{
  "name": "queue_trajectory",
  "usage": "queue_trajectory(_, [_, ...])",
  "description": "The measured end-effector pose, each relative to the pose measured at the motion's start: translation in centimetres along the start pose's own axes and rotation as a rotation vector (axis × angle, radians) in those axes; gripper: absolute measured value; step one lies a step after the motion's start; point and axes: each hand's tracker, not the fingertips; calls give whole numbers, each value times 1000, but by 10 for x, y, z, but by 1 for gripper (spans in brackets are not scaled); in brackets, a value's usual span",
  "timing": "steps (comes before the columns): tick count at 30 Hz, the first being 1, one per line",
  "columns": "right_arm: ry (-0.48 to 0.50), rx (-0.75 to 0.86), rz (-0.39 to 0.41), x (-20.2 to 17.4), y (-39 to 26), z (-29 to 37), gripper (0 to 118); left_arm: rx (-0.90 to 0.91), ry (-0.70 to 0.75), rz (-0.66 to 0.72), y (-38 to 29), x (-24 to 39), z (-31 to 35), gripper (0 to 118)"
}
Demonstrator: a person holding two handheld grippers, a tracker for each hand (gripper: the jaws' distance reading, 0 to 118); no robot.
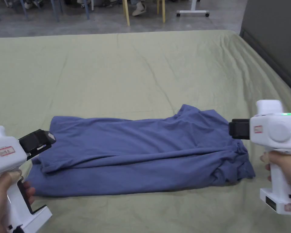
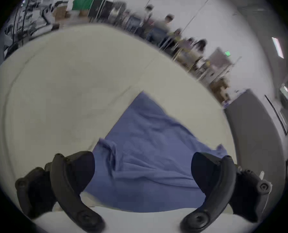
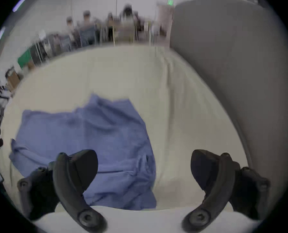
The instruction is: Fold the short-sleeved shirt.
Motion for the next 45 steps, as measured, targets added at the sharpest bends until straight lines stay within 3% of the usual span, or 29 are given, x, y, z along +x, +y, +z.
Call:
queue_trajectory(4, [153,-55,-33,-8,-33,54,118,-65,102,-175,-37,-36,12,118])
queue_trajectory(6, [146,-92,-3,-21,-69,72,118,-121,200,-239,-77,-22,44,118])
queue_trajectory(7, [142,-92,15,-28,-86,80,106,-159,210,-242,-91,-25,47,118])
queue_trajectory(8, [131,-80,67,-38,-100,88,75,-190,183,-236,-103,-28,50,105])
queue_trajectory(9, [134,-89,118,-45,-113,94,21,-221,119,-209,-110,-40,51,58])
queue_trajectory(10, [132,-113,139,-52,-124,95,3,-238,86,-215,-117,-43,48,0])
queue_trajectory(12, [219,-152,104,-48,-137,100,3,-295,68,-251,-125,-47,36,0])
queue_trajectory(14, [276,-186,58,-45,-137,97,3,-232,153,-342,-121,-24,31,0])
queue_trajectory(15, [263,-181,66,-43,-134,96,3,-194,205,-349,-114,-22,25,12])
queue_trajectory(17, [210,-156,114,-65,-128,109,3,-147,188,-257,-85,-34,9,101])
queue_trajectory(18, [203,-144,112,-67,-125,111,3,-146,225,-256,-74,-39,-5,118])
queue_trajectory(21, [226,-146,76,-53,-121,101,3,-163,375,-303,-47,-48,-45,118])
queue_trajectory(24, [205,-154,96,-58,-124,100,3,-284,409,-345,-42,-51,-85,118])
queue_trajectory(25, [190,-162,112,-59,-124,97,3,-300,430,-352,-46,-58,-96,111])
queue_trajectory(28, [159,-176,127,-48,-123,73,3,-306,378,-336,-51,-52,-105,105])
queue_trajectory(29, [128,-186,135,-45,-120,66,3,-275,370,-349,-51,-40,-87,99])
queue_trajectory(30, [89,-211,142,-42,-116,59,3,-262,342,-424,-52,-28,-79,85])
queue_trajectory(32, [39,-269,155,-34,-106,42,3,-243,326,-580,-61,2,-68,25])
queue_trajectory(33, [48,-265,156,-31,-100,35,3,-266,295,-594,-53,-3,-75,5])
queue_trajectory(36, [121,-237,110,-17,-79,8,3,-249,260,-555,-42,3,-70,5])
queue_trajectory(37, [157,-222,50,-10,-71,-3,30,-249,216,-451,-38,-3,-68,5])
queue_trajectory(38, [148,-216,4,-6,-63,-15,84,-255,202,-378,-32,-8,-66,5])
queue_trajectory(39, [125,-255,-35,-4,-58,-30,118,-252,217,-346,-28,-12,-65,5])
queue_trajectory(40, [111,-260,-44,0,-54,-22,111,-252,232,-357,-26,-14,-64,5])
queue_trajectory(42, [75,-261,-51,-4,-39,-28,114,-256,235,-388,-25,-17,-65,5])
queue_trajectory(45, [117,-396,28,-31,-67,-40,114,-274,213,-324,-25,-26,-62,5])
